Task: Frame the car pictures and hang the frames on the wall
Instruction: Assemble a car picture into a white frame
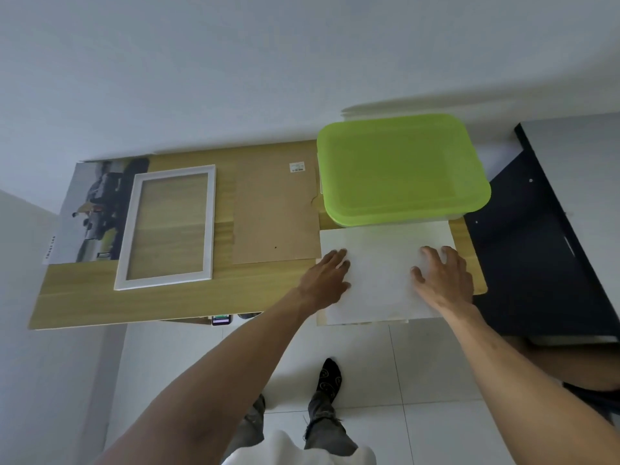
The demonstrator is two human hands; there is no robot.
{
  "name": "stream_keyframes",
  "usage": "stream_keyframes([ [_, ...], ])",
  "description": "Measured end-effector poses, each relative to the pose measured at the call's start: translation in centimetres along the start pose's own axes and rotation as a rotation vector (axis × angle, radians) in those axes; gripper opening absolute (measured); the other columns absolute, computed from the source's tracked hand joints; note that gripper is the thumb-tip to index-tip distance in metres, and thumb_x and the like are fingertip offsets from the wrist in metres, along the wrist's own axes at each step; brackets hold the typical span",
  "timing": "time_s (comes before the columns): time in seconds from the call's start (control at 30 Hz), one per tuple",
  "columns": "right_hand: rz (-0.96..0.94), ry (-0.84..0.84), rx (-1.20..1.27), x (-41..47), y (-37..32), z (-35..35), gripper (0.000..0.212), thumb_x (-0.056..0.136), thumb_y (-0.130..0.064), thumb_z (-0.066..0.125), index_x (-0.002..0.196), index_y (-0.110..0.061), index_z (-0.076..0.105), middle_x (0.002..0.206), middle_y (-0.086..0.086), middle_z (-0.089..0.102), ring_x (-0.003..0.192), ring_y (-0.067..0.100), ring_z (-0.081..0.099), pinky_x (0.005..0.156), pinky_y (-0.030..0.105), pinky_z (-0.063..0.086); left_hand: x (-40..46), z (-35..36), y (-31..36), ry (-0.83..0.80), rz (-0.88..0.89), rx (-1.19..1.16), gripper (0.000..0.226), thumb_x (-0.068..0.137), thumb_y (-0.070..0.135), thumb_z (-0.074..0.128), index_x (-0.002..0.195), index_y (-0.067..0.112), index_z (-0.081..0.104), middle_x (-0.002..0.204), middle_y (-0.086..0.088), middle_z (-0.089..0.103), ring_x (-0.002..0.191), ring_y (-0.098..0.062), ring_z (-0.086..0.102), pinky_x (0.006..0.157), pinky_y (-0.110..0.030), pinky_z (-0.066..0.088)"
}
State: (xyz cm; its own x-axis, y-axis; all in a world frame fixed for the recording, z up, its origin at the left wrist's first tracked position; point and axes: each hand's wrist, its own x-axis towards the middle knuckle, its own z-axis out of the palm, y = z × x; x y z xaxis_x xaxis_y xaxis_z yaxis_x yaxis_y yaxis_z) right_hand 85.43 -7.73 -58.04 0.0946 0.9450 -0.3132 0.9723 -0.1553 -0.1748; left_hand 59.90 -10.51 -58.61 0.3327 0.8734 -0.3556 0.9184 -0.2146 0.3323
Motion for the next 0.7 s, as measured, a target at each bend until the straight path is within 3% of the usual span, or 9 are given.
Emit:
stream_keyframes([
  [0.2,0.014,-0.026,-0.002,0.3,0.0,-0.4,0.047,0.094,-0.038,0.052,0.139,-0.026,0.041,0.148,0.013,0.031,0.134,0.036,0.033,0.101,0.049,0.038,0.4,-0.1,0.2,-0.012,0.014,-0.027,0.058,0.100,0.028,0.051,0.150,0.007,0.031,0.163,-0.007,0.008,0.150,-0.022,0.008,0.114,-0.043,0.033],
  [0.4,-0.042,0.042,-0.102,-0.1,-0.3,-0.8,0.050,0.094,-0.037,0.056,0.137,-0.016,0.044,0.144,0.021,0.040,0.128,0.041,0.041,0.100,0.048,0.039,-0.2,-1.3,-0.2,0.089,0.076,0.009,0.052,0.099,0.025,0.051,0.144,0.001,0.040,0.159,-0.017,0.022,0.146,-0.030,0.021,0.118,-0.034,0.018],
  [0.53,-0.134,0.082,-0.113,-0.3,-3.3,-1.3,0.053,0.093,-0.041,0.057,0.136,-0.012,0.050,0.136,0.020,0.052,0.122,0.038,0.049,0.097,0.046,0.042,-1.4,-3.0,-1.9,0.193,0.007,-0.053,0.045,0.097,0.023,0.055,0.136,0.001,0.050,0.146,-0.017,0.043,0.138,-0.030,0.035,0.110,-0.037,0.031],
  [0.7,-0.307,0.069,-0.117,-1.4,-11.5,-1.2,0.049,0.092,-0.047,0.053,0.127,-0.014,0.057,0.120,0.012,0.063,0.111,0.033,0.057,0.090,0.041,0.045,-4.1,-5.8,-6.6,0.241,-0.109,-0.084,0.040,0.095,0.025,0.054,0.129,0.003,0.055,0.137,-0.014,0.052,0.128,-0.030,0.045,0.104,-0.039,0.038],
])
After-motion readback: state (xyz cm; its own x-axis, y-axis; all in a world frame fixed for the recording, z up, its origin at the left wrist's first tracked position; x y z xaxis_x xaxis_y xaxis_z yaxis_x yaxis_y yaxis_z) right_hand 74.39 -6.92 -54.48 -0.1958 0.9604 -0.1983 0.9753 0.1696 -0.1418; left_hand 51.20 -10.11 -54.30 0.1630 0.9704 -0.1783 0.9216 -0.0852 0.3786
